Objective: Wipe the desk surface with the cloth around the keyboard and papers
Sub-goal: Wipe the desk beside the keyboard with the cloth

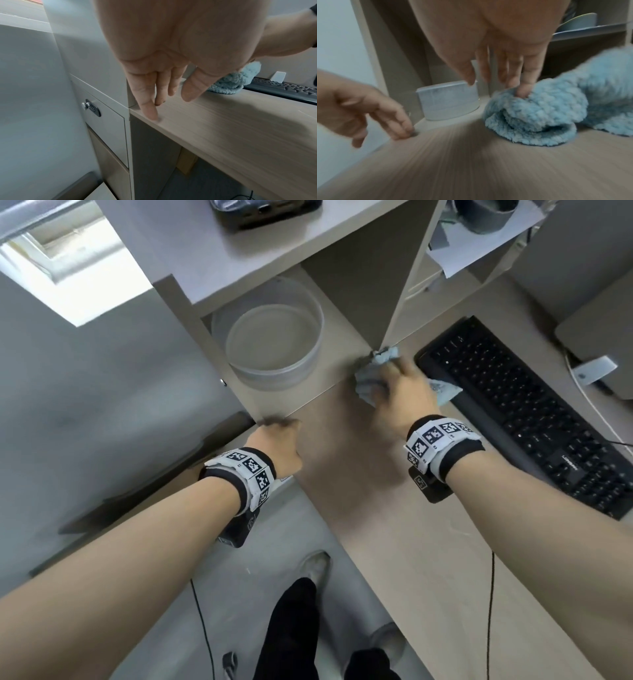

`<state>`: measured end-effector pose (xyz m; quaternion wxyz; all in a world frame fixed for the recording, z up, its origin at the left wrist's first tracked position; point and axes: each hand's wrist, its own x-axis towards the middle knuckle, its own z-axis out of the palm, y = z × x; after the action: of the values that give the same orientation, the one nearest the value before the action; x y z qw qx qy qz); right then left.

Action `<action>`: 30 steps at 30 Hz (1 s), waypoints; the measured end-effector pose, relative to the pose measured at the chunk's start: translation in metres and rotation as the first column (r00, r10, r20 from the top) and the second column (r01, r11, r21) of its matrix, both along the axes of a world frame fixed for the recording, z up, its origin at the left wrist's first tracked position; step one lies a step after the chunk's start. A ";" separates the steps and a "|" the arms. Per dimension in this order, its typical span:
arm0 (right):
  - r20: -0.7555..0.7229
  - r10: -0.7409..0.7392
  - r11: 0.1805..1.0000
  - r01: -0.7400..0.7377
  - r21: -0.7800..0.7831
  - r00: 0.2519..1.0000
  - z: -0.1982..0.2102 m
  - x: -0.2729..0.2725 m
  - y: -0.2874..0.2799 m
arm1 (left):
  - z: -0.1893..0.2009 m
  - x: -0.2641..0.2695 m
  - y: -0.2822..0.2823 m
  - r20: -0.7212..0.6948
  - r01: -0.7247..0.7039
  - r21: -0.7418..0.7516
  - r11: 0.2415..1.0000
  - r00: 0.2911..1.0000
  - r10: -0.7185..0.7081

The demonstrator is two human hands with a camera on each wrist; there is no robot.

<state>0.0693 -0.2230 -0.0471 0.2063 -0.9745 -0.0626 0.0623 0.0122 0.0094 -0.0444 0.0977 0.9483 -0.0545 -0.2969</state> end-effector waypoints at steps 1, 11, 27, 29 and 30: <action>0.055 -0.071 0.997 0.072 -0.002 0.996 0.000 0.005 0.000 | -0.001 0.000 0.001 -0.003 -0.003 -0.005 1.000 1.000 0.003; -0.340 -0.027 0.962 -0.067 -0.264 0.940 -0.023 -0.009 0.035 | -0.007 0.000 0.005 0.023 0.016 0.000 1.000 1.000 -0.016; -0.260 0.093 0.941 -0.170 -0.292 0.961 -0.053 -0.034 0.061 | -0.005 -0.004 0.014 0.026 0.168 0.031 0.985 0.985 -0.169; -0.250 0.254 0.911 -0.318 -0.262 0.934 -0.057 -0.065 0.081 | 0.000 -0.007 0.013 0.018 0.197 0.036 0.980 0.980 -0.197; -0.259 0.306 0.899 -0.368 -0.239 0.916 -0.058 -0.077 0.080 | 0.002 -0.008 0.012 0.006 0.200 0.032 0.979 0.980 -0.200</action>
<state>-0.0081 -0.1428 -0.1046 0.0564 -0.9555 -0.1990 0.2104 0.0038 0.0214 -0.0426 0.0526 0.9408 -0.1454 -0.3015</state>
